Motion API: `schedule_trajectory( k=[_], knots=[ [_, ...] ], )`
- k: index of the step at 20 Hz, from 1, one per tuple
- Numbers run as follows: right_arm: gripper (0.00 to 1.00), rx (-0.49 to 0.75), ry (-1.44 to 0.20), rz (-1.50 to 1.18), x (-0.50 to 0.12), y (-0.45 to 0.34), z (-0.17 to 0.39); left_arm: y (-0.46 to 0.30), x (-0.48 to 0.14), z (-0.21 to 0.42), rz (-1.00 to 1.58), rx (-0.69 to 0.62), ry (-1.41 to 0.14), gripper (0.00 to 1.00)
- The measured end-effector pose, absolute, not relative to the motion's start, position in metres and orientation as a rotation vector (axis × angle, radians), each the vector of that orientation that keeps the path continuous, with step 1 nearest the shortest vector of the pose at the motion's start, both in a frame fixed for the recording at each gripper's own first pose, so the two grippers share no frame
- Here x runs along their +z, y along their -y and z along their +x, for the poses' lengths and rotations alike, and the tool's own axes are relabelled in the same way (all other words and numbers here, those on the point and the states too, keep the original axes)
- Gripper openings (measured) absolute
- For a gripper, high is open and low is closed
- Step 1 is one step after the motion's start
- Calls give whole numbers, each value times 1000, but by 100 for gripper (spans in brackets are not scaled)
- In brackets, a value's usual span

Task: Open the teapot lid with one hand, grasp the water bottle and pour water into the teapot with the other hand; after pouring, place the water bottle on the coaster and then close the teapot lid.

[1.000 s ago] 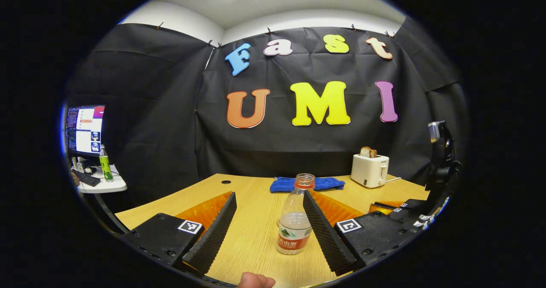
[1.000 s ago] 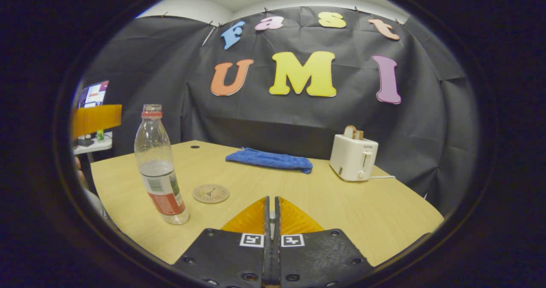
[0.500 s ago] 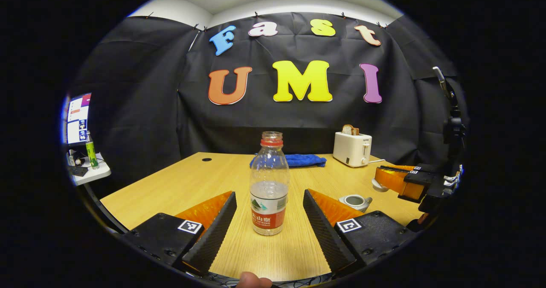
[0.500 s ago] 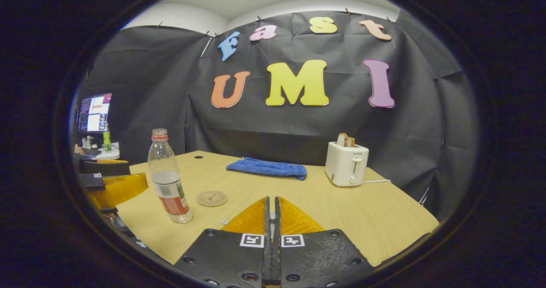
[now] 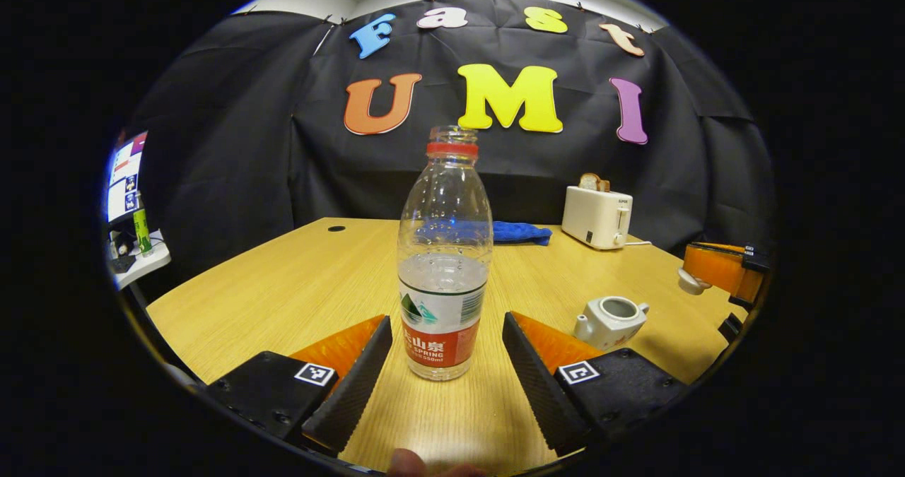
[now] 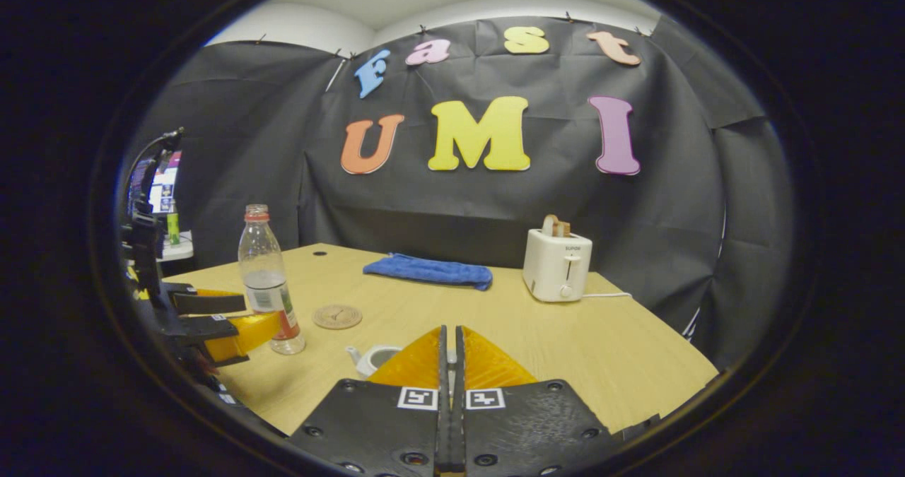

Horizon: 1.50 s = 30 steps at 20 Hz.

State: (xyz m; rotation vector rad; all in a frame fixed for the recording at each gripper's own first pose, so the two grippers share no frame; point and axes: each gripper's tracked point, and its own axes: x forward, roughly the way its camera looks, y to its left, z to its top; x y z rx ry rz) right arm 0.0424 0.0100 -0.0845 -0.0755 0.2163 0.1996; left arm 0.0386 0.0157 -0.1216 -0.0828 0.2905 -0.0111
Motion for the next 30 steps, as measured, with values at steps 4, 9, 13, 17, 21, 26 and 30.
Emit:
schedule_trajectory(
  k=[4, 9, 13, 17, 21, 26, 30],
  knots=[
    [0, 203, -223, -80, -86, -9, 43, -17, -125, 49, -70, -19, -295, 93],
    [0, 207, -225, -79, -86, -10, 42, -18, -123, 52, -40, -20, -288, 81],
    [0, 209, -228, -70, -87, -7, 40, -23, -118, 49, -5, -10, -298, 77],
    [0, 207, -231, -51, -86, 1, 35, -29, -99, 47, 134, 2, -265, 76],
    [0, 198, -235, -43, -88, 14, 30, -40, -86, 46, 363, 24, -242, 74],
    [0, 177, -246, -25, -93, 33, 24, -54, -80, 44, 703, 50, -227, 73],
    [0, 171, -249, -19, -98, 41, 19, -58, -80, 45, 938, 62, -215, 73]
  ],
)
